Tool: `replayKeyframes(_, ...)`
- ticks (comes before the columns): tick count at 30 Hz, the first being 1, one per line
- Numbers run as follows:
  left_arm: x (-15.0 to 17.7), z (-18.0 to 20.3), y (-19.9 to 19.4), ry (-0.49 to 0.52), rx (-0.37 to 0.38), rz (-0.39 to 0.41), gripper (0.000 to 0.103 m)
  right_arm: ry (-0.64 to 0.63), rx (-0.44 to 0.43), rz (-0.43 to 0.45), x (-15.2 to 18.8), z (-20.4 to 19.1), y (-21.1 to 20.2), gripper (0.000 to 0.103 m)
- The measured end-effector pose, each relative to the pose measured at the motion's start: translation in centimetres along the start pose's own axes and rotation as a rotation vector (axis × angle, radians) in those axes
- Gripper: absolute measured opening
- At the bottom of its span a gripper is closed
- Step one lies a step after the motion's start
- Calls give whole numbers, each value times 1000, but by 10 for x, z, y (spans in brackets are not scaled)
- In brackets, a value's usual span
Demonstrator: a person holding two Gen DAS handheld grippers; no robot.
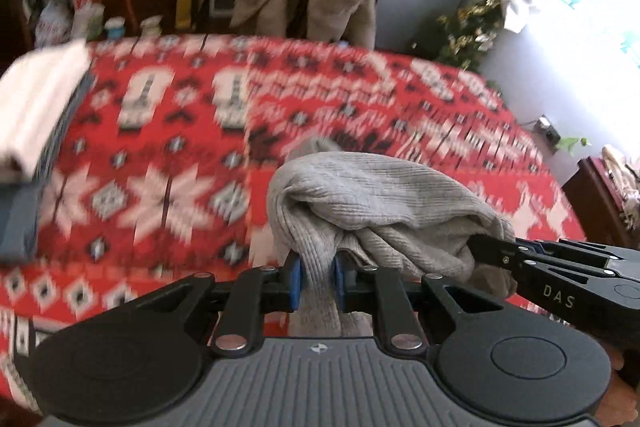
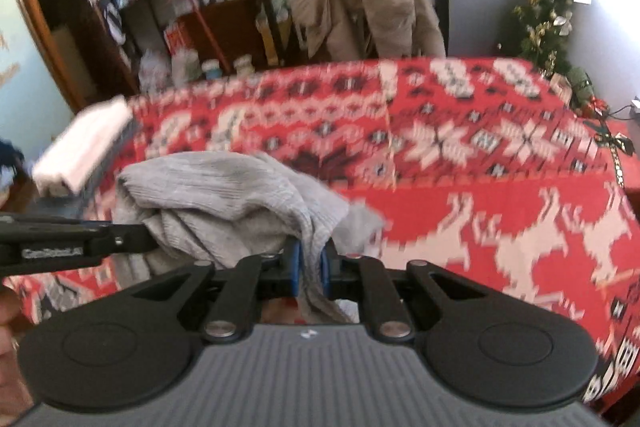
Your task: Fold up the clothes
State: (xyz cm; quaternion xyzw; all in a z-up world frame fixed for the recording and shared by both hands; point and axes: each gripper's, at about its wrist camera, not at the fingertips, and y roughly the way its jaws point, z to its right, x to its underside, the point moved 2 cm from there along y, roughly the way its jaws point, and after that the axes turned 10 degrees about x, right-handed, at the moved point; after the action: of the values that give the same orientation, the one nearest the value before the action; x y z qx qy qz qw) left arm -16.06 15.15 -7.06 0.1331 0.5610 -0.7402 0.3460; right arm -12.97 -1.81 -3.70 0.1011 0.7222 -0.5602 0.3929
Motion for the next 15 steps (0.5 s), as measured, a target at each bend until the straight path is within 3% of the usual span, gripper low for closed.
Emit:
replayKeyframes(5,26,-1,15,-7,-12,-57,16,-28,38,-89,30,6,17,12)
replayKeyframes(8,37,-1,24,-8,-21,-88,18,-18,52,-134,35,28,52,12)
replayKeyframes(10,41,0,25,-4,-20,-88,21,1,49,-153,38,38,65,13)
replayKeyframes(11,41,0,23,0,-15,-85,28,8,47,-152,38,41,67,14)
replayKeyframes(13,42,0,18,5,-2,-78,40,13,43,-134,37,45,66,24)
replayKeyframes(15,43,-1,12,7,9,-72,42,18,40,-116,35,48,65,33)
